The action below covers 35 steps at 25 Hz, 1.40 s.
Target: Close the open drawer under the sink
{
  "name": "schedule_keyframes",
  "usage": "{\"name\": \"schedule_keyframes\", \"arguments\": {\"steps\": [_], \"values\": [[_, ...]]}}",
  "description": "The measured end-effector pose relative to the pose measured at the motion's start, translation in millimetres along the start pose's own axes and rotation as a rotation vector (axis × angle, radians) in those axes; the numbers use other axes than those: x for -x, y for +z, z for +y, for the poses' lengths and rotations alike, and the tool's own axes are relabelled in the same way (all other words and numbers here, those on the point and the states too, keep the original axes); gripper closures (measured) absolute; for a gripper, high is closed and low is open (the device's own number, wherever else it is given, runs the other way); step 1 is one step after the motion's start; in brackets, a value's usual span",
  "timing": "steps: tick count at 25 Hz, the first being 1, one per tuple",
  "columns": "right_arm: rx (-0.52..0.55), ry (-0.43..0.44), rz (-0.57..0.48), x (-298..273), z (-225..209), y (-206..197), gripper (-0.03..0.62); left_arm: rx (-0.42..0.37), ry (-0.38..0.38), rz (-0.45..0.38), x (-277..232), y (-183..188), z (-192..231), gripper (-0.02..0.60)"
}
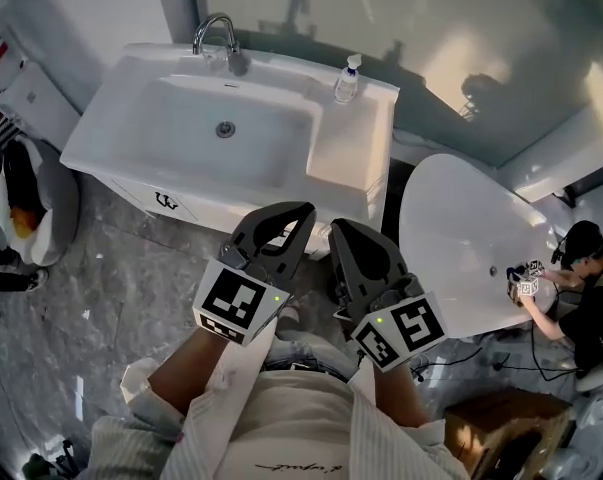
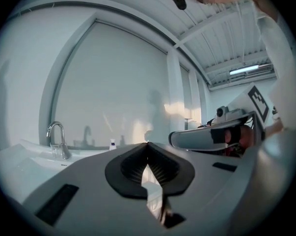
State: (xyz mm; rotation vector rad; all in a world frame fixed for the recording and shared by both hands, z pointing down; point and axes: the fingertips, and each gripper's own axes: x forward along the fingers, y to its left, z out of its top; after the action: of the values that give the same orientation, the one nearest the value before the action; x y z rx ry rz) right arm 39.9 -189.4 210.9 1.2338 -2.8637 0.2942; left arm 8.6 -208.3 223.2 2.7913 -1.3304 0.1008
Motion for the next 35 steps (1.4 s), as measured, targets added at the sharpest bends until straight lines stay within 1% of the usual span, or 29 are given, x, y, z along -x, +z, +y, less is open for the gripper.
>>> {"name": "schedule_keyframes", "arguments": {"steps": [6, 10, 13, 18, 27, 35], "values": [[-0.009, -0.003, 0.024, -4.9, 1.7, -0.9, 0.585, 0.012, -0.031, 0.008, 1.2, 1.2, -2.6, 0.566], [-0.017, 0.002, 0.037, -9.9, 4.8, -3.3, 0.585, -0.01, -0.053, 0.012, 1.8, 1.6, -2.2, 0.566], [-0.028, 0.005, 0.05, -11.9, 6.9, -7.0, 0.585, 0.001, -0.064, 0.008, 2.8, 4.0, -0.9, 0.566], [-0.03, 0.014, 0.064, -16.1, 11.7, -10.8, 0.585, -0.012, -0.077, 0.006, 5.9, 8.6, 4.0, 0.566], [-0.032, 0.021, 0.094, -21.2, 12.4, -19.5, 0.585, 0.036, -0.1, 0.006, 11.0, 9.6, 8.0, 0.566], [-0.03, 0.027, 0.103, -26.7, 10.2, -22.0, 0.585, 0.016, -0.118, 0.018, 11.3, 9.1, 11.3, 0.566]]}}
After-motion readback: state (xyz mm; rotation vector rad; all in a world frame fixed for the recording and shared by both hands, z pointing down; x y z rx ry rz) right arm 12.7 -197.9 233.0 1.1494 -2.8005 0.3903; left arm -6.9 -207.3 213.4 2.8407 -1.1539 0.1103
